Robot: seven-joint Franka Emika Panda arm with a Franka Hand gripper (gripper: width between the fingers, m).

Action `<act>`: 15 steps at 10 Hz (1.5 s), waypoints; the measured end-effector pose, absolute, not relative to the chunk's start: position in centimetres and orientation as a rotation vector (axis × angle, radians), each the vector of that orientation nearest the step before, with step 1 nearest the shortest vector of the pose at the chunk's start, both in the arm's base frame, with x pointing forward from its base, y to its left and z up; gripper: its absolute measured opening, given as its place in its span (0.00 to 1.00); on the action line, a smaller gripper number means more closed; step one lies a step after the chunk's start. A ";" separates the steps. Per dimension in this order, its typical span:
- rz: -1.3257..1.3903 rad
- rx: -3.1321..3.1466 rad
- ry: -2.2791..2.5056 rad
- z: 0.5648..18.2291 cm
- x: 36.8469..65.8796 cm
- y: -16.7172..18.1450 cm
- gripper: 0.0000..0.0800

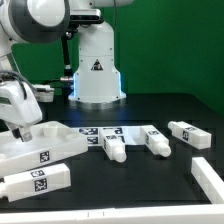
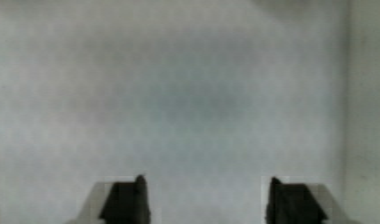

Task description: Assemble desk

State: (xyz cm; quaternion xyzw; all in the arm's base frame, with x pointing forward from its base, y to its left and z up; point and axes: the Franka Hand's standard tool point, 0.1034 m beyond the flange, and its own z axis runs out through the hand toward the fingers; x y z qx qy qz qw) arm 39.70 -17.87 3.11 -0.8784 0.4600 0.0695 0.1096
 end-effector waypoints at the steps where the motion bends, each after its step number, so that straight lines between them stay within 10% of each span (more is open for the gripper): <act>1: 0.204 -2.582 1.353 3.1 39.7 -17.9 0.23; 4: 0.204 -2.582 1.352 3.1 39.7 -17.9 0.01; 15: 0.378 -2.449 1.440 4.1 34.9 -19.6 0.00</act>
Offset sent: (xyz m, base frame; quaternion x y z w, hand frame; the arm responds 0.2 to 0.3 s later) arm 0.0000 0.0000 0.0000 0.0000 0.0000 0.0000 1.0000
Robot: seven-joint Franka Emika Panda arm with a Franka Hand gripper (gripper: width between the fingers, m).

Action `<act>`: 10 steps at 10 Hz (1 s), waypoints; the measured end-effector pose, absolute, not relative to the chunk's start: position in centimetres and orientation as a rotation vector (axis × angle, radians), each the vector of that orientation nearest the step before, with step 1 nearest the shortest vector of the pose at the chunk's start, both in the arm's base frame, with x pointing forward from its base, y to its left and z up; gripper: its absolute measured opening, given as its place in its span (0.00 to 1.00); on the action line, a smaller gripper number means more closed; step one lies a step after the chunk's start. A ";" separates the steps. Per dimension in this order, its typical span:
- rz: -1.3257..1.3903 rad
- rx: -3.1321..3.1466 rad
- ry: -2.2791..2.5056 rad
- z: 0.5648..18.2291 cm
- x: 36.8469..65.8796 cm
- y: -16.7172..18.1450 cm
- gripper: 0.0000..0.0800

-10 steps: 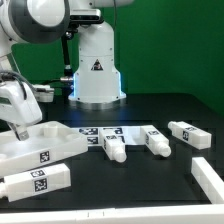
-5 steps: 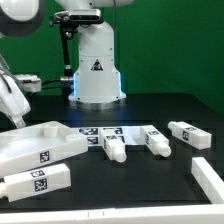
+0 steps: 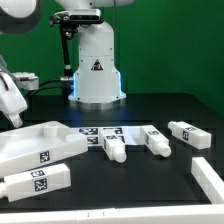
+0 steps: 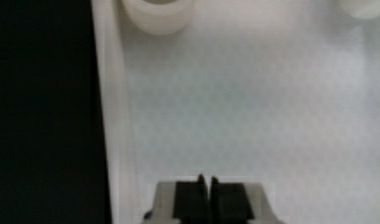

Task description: Assemble desk

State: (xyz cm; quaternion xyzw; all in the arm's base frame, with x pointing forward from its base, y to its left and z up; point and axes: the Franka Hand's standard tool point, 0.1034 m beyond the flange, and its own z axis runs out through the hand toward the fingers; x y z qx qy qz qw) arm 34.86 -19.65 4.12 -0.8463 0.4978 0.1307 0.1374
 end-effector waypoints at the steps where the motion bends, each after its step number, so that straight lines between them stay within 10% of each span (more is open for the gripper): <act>1: 0.415 -2.448 1.456 3.2 34.2 -19.5 0.00; 3: 0.469 -2.456 1.475 1.5 32.6 -19.7 0.00; 7: 0.472 -2.446 1.463 1.7 32.1 -20.1 0.71; 10: 0.472 -2.451 1.453 1.6 32.0 -20.0 0.81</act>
Offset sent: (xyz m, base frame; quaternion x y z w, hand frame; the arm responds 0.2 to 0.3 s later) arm -0.0370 -0.0037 -0.0396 -0.0430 0.0010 0.0103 0.9990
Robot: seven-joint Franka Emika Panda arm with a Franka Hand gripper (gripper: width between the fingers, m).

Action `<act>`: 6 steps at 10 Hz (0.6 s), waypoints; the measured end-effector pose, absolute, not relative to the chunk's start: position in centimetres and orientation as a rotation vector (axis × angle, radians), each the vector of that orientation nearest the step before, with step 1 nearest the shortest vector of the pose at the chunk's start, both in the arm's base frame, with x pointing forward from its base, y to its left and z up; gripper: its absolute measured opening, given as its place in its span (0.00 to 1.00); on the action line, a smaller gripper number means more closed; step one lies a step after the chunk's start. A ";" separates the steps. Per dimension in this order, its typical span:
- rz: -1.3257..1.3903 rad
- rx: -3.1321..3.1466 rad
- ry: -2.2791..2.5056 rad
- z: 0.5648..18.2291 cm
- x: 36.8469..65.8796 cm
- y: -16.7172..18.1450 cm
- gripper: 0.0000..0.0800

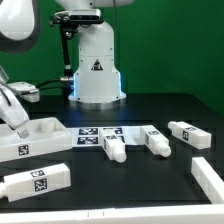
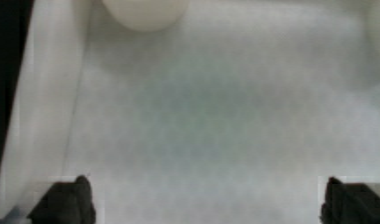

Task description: Assemble desk

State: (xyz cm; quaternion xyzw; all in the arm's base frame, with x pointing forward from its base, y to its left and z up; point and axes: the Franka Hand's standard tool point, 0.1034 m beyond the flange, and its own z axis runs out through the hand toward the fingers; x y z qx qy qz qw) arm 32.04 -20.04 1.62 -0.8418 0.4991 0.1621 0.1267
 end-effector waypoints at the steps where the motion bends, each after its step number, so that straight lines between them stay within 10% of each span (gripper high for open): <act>1: 0.474 -2.449 1.451 1.7 32.0 -20.0 0.81; 6: 0.504 -2.395 1.478 2.3 30.8 -20.7 0.81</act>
Offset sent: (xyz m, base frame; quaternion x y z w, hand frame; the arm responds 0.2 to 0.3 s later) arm -0.0334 -0.0051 0.0217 -0.0156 -0.0434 0.0160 0.9988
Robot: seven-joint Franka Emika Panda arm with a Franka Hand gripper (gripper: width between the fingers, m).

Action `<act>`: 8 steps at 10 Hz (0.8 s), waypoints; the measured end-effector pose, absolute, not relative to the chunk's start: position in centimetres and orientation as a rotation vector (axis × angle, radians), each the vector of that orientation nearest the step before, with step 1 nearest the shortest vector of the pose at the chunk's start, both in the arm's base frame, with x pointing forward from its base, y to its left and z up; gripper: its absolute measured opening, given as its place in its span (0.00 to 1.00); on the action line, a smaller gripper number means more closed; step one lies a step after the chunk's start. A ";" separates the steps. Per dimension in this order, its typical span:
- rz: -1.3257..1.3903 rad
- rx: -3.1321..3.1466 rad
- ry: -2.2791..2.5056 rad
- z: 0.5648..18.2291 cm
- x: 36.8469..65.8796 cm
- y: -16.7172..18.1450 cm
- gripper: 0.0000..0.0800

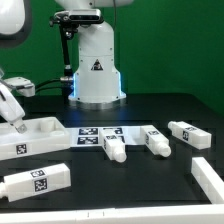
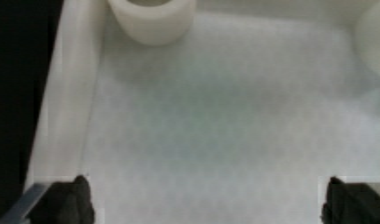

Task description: Assemble desk

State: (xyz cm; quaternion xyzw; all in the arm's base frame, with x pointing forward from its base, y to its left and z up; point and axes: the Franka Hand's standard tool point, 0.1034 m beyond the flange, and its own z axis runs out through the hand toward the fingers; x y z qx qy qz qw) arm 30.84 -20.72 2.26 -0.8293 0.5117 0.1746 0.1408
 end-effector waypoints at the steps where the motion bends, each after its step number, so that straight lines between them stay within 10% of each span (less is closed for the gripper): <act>1: 0.506 -2.402 1.486 1.8 30.5 -20.9 0.81; 8: 0.520 -2.403 1.493 1.3 30.3 -20.8 0.81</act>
Offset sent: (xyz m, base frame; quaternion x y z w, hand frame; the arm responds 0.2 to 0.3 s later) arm -0.0003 -0.0011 -0.0002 0.0066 -0.0217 0.0020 0.9997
